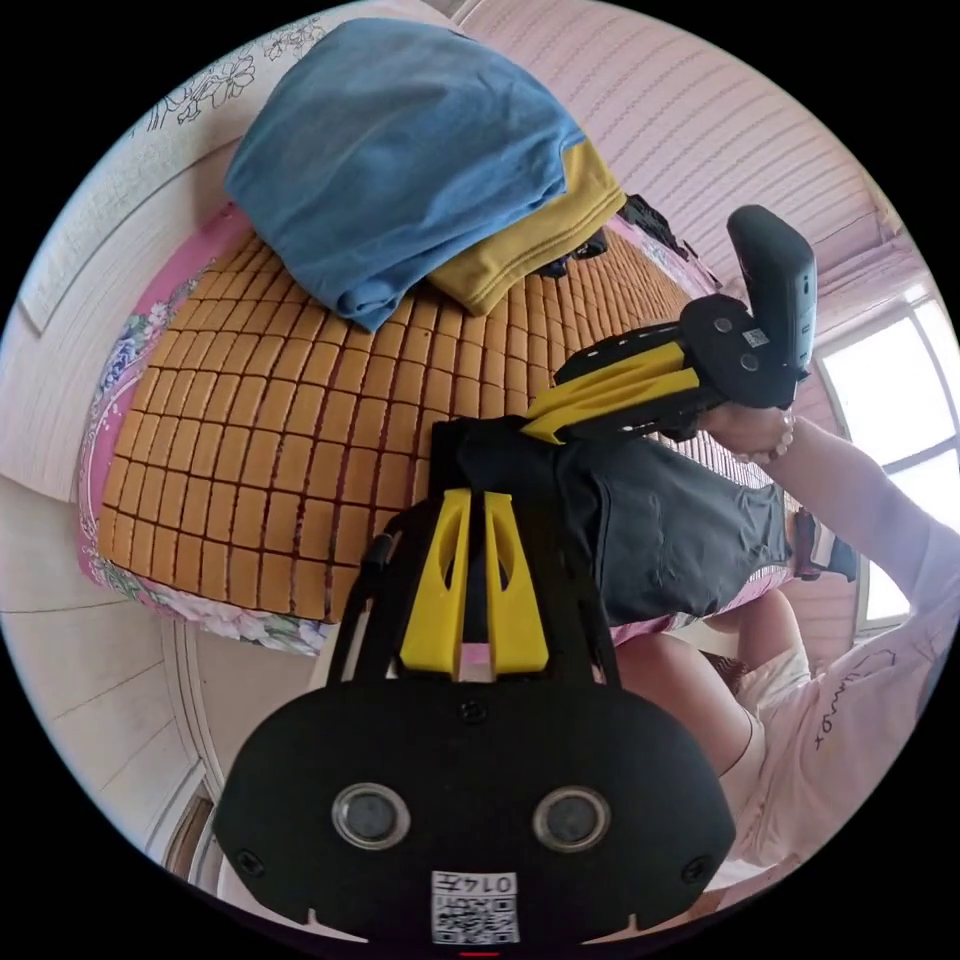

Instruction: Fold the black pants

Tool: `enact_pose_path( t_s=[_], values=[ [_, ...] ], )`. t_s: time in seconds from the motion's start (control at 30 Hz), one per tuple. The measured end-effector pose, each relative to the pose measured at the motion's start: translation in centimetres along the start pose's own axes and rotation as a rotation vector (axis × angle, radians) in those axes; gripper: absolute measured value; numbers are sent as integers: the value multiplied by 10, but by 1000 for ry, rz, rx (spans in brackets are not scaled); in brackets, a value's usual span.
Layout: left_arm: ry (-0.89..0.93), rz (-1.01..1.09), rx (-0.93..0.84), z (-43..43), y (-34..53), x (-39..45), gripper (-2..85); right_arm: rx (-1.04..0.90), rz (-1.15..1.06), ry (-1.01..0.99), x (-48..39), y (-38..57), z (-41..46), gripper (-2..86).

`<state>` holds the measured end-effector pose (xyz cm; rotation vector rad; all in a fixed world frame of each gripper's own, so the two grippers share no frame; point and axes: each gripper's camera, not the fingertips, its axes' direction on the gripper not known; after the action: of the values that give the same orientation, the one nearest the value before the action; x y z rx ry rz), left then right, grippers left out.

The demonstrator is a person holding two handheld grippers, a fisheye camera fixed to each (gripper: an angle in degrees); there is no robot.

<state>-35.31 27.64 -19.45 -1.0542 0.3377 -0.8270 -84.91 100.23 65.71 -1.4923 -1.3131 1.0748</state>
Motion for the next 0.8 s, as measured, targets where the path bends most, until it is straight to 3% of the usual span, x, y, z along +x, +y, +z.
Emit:
enact_pose_path(
  t_s=[0.13,0.23,0.33,0.47,0.67,0.8],
  values=[
    [-49,-12,61,6,-1,15,4,57,104,0,17,9,-10,1],
    [-221,33,-32,30,-3,36,47,104,177,46,28,42,-42,-1],
    [-385,58,-51,27,3,61,78,123,207,152,25,116,-94,-2],
    [-521,156,62,0,47,104,77,-29,359,286,4,251,-141,-2],
    [-381,361,259,-2,130,229,5,-238,597,221,-66,376,-135,-3],
    [-23,533,208,49,142,340,-8,-173,647,154,-115,405,-129,-4]
  ],
)
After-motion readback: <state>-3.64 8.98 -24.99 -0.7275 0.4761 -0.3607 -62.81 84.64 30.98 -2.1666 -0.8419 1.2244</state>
